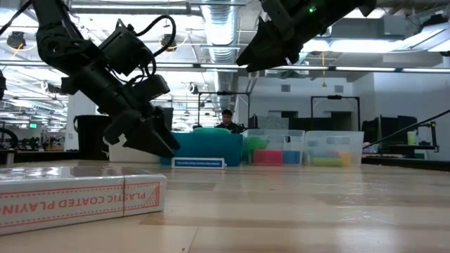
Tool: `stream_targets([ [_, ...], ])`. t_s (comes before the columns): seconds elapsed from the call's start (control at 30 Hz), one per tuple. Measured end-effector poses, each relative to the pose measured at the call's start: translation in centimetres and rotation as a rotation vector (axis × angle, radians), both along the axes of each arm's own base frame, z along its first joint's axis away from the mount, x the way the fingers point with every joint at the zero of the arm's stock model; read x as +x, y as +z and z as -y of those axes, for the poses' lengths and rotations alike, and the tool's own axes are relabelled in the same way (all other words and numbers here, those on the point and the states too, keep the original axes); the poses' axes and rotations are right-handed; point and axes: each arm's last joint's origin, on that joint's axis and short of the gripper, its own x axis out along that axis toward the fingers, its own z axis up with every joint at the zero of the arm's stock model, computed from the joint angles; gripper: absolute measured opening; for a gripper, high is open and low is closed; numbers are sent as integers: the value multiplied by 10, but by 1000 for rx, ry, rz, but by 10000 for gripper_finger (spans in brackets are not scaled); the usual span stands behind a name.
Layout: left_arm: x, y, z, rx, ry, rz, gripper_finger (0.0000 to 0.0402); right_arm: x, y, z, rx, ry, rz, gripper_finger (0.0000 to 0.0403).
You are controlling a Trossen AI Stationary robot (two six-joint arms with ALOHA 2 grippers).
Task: Pick & Place Toys
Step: Put the blue playing card into the white bin
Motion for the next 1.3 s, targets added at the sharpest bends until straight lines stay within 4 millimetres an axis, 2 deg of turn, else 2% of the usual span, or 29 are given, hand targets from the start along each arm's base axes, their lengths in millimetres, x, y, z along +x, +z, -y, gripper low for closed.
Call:
stream_targets([
  [0.23,0,0,0,-18,-24,2,332,0,0,0,-1,1,-1,269],
  [0.5,-1,0,-10,-17,23,3,367,0,0,0,-1,1,0,269],
  [0.97,0,2,-14,-27,23,34,363,0,0,0,1,0,0,269],
  [1.3,3,-12,-15,-34,26,6,363,0,0,-1,1,4,1,269],
])
